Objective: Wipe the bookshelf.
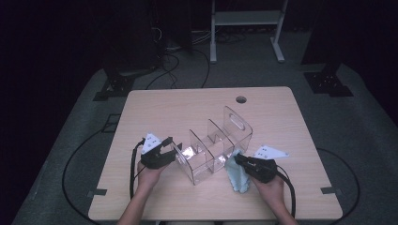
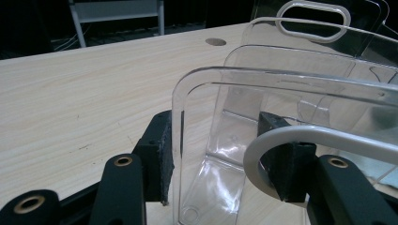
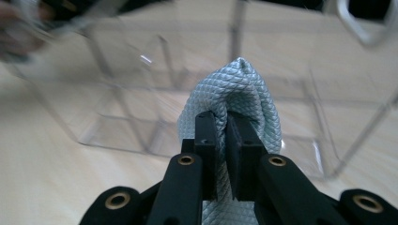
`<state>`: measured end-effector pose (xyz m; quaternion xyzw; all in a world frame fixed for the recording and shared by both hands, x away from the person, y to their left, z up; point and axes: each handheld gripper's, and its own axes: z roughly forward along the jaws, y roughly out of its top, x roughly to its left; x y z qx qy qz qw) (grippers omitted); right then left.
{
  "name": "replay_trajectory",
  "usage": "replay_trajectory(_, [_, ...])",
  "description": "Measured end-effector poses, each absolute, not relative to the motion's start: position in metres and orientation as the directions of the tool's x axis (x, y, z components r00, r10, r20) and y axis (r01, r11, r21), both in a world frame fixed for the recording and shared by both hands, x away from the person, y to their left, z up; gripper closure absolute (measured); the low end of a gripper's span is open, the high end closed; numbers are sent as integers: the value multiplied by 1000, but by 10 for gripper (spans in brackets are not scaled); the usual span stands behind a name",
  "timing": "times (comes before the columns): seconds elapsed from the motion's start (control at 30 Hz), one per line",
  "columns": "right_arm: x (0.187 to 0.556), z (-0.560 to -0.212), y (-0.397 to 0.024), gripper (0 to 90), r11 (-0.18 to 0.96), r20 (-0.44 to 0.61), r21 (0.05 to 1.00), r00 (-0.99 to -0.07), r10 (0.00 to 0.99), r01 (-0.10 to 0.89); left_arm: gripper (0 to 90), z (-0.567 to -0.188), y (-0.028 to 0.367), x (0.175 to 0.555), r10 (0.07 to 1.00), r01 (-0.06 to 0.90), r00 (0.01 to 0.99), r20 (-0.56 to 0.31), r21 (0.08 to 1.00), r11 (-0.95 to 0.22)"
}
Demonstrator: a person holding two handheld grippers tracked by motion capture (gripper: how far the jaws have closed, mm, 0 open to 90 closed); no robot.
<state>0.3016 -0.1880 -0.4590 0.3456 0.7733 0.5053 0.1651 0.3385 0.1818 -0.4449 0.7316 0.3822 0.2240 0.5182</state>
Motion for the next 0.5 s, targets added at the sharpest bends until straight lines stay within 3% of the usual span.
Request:
replay_trajectory(0.2, [281, -431, -163, 831, 223, 95, 932, -787, 610, 285, 476, -445, 181, 338, 794, 326, 605, -67, 930, -170])
replay_trajectory(0.5, [280, -449, -138, 831, 290, 86, 906, -803, 590, 310, 476, -445, 181, 338, 792, 323, 607, -63, 930, -174])
